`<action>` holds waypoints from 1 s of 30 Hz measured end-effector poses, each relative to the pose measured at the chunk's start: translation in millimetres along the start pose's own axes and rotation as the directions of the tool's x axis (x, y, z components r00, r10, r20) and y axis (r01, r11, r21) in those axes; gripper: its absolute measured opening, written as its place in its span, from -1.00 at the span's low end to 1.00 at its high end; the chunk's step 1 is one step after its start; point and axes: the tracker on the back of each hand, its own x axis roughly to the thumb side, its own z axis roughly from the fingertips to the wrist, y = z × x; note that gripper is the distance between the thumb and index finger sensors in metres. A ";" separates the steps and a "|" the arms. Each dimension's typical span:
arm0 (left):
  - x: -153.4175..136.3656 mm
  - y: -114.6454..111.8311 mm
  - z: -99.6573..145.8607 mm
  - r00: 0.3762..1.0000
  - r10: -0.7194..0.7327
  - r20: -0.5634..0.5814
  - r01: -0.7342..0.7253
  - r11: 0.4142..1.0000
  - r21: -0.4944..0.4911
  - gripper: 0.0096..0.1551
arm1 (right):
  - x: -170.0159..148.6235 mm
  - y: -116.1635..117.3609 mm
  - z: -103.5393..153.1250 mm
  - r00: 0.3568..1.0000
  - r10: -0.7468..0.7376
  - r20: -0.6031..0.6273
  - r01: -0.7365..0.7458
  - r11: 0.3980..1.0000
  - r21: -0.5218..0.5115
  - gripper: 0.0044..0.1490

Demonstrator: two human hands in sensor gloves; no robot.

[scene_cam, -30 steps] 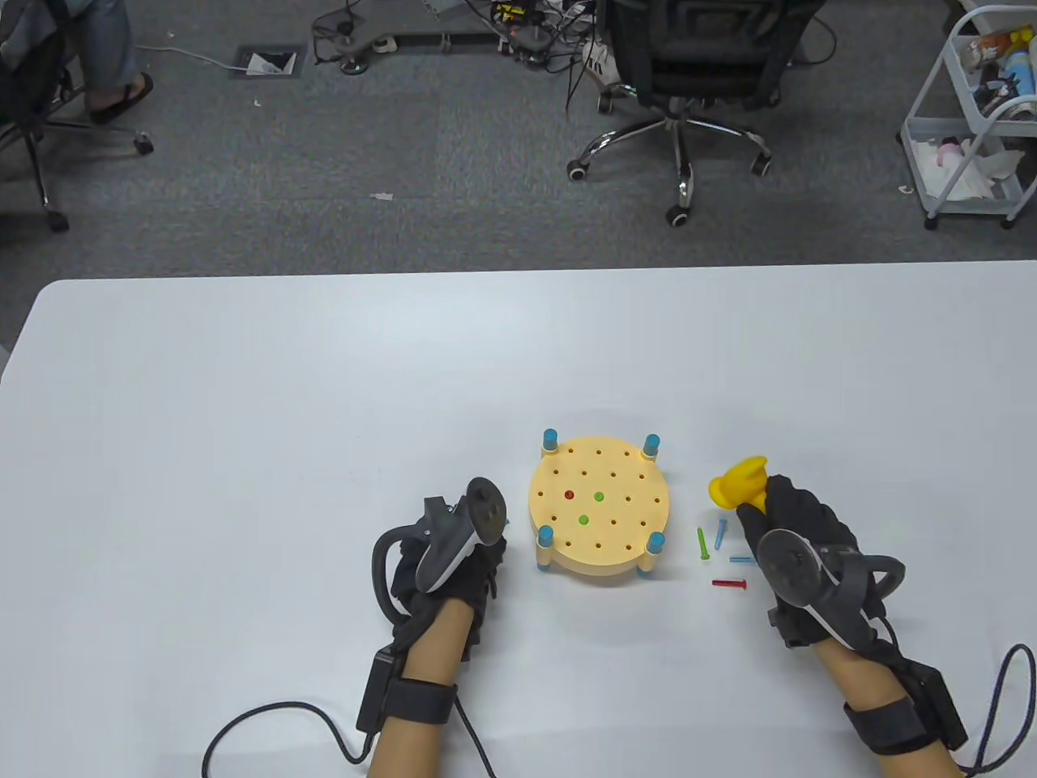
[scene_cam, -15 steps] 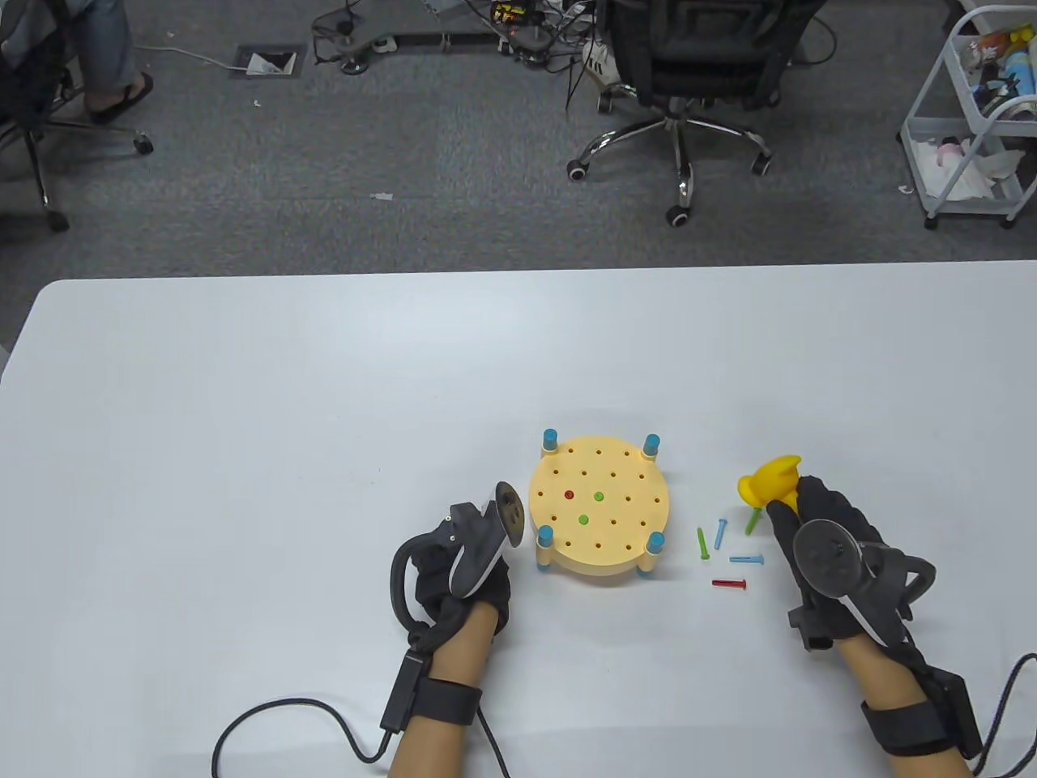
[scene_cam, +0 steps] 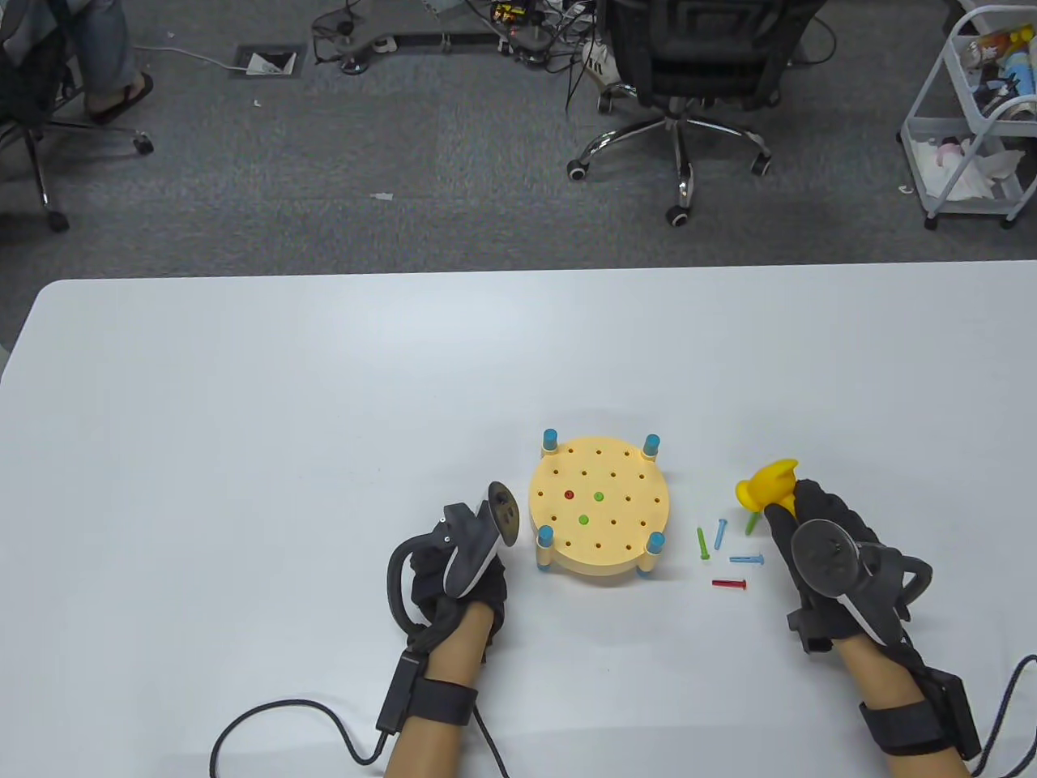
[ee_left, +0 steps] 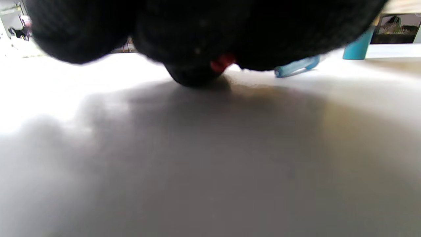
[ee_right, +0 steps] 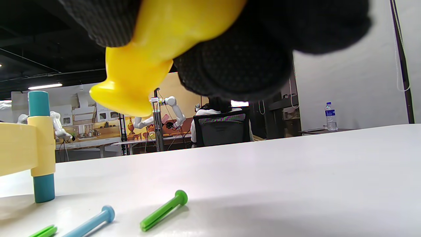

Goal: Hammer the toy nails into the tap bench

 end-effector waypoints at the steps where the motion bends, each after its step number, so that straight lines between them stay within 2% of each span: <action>1: -3.2 0.1 -0.2 1.000 0.013 -0.003 -0.013 1.000 -0.010 -0.29 | 0.2 -0.1 0.1 1.000 0.000 0.002 0.000 1.000 0.002 -0.20; 3: -12.1 3.3 -0.5 0.998 0.065 -0.005 -0.065 0.998 -0.018 -0.37 | 0.6 -0.1 0.2 1.000 -0.002 0.004 0.002 1.000 0.003 -0.20; 5: -21.4 11.3 0.4 0.990 0.142 -0.001 -0.142 0.990 0.006 -0.50 | 0.9 0.2 0.3 1.000 -0.003 0.006 0.003 1.000 0.005 -0.19; 7: -29.6 21.1 2.5 0.967 0.254 0.015 -0.255 0.965 0.053 -0.51 | 1.3 1.0 0.3 1.000 -0.001 0.008 0.001 1.000 0.006 -0.20; 9: -34.5 31.8 4.5 0.927 0.369 0.066 -0.373 0.924 0.079 -0.50 | 1.7 1.8 0.3 1.000 0.000 0.007 0.000 1.000 0.006 -0.20; 10: -34.9 37.9 5.1 0.893 0.431 0.130 -0.443 0.892 0.085 -0.50 | 2.0 2.3 0.2 1.000 0.000 0.006 0.000 1.000 0.008 -0.20; 12: -32.5 49.4 5.6 0.822 0.512 0.250 -0.549 0.828 0.112 -0.52 | 2.7 3.2 0.3 1.000 0.000 0.007 0.000 1.000 0.011 -0.19; 14: -26.3 61.9 7.5 0.787 0.541 0.296 -0.595 0.792 0.134 -0.53 | 4.0 5.0 0.5 1.000 0.008 0.012 -0.009 1.000 0.015 -0.19; 16: -14.2 74.8 7.4 0.793 0.517 0.322 -0.578 0.806 0.131 -0.53 | 5.0 6.4 0.5 1.000 0.014 0.015 -0.015 1.000 0.020 -0.20; 19: 8.8 87.2 5.1 0.826 0.420 0.375 -0.481 0.873 0.081 -0.54 | 5.7 7.2 0.3 1.000 0.014 0.019 -0.014 1.000 0.024 -0.19; 20: 18.3 89.7 4.8 0.847 0.360 0.391 -0.420 0.904 0.077 -0.54 | 5.7 7.1 0.2 1.000 0.013 0.020 -0.013 1.000 0.025 -0.20; 24: 41.3 88.3 2.9 0.902 0.168 0.397 -0.232 0.965 0.120 -0.54 | 5.0 8.0 -0.2 1.000 0.008 0.020 -0.009 1.000 0.026 -0.19; 26: 47.9 86.7 1.5 0.912 0.115 0.394 -0.183 0.973 0.139 -0.54 | 5.2 8.3 -0.3 1.000 0.010 0.021 -0.010 1.000 0.030 -0.20; 30: 54.5 84.6 0.2 0.905 0.120 0.408 -0.183 0.976 0.119 -0.54 | 6.4 8.5 0.0 1.000 0.013 0.026 -0.014 0.999 0.031 -0.20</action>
